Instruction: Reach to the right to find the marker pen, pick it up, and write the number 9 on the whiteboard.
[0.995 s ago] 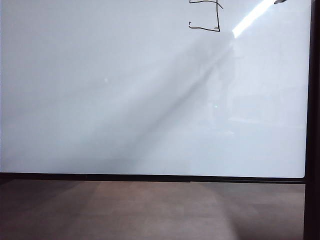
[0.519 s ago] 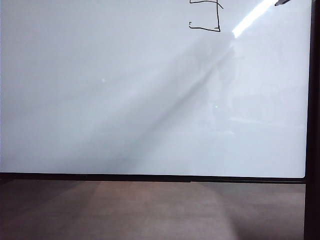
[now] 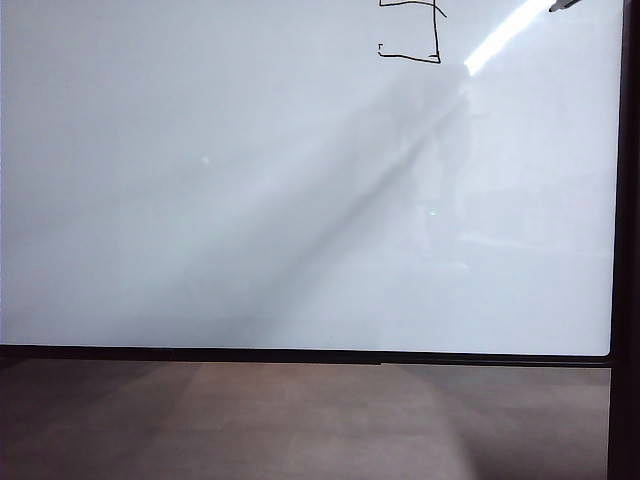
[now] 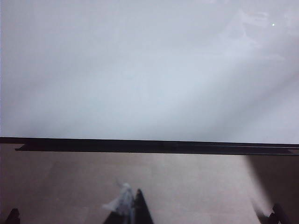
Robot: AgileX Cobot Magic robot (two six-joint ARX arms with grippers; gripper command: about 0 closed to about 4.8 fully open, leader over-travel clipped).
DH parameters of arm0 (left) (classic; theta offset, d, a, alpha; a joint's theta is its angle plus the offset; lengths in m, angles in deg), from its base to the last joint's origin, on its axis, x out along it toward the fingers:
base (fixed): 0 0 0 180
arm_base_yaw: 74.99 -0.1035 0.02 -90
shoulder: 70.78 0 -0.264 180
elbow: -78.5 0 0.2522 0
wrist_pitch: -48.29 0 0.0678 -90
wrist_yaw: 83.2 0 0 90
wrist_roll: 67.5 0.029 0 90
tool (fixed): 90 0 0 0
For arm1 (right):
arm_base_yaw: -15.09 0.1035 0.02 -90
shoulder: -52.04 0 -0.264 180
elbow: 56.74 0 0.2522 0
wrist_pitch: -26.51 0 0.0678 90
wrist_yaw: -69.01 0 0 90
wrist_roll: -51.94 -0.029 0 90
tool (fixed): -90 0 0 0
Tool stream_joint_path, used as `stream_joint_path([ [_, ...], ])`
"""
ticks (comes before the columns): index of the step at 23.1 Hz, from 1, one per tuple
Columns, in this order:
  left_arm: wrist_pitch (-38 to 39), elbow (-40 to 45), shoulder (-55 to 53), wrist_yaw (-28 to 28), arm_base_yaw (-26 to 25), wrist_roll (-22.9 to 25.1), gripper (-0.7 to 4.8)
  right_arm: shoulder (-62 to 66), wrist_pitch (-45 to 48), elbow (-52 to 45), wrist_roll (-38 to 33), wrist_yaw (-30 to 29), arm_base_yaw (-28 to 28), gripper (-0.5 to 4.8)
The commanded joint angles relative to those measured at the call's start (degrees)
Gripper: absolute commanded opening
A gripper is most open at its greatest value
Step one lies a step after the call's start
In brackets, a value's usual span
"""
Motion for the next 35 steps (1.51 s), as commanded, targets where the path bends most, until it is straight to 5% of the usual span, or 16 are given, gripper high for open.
stream_joint_path([
  [1,-0.9,0.0,0.0,0.2,0.0,0.2,-0.05,-0.2,0.9,0.3,-0.2,-0.1,0.1,-0.05],
  [25,-0.9,0.0,0.0,0.2,0.0,0.2,-0.05,-2.9,0.2,0.2,3.9,0.3,-1.0,-0.05],
  [29,-0.9,0.0,0.0,0.2,0.0,0.2,-0.05,-6.8,0.2,-2.3,4.5,-1.4,-6.3,-0.05],
  [35,-0.9,0.0,0.0,0.2,0.0,0.2,-0.05,-19.4,3.8,-13.2,4.2,-11.3,-18.3,-0.05],
])
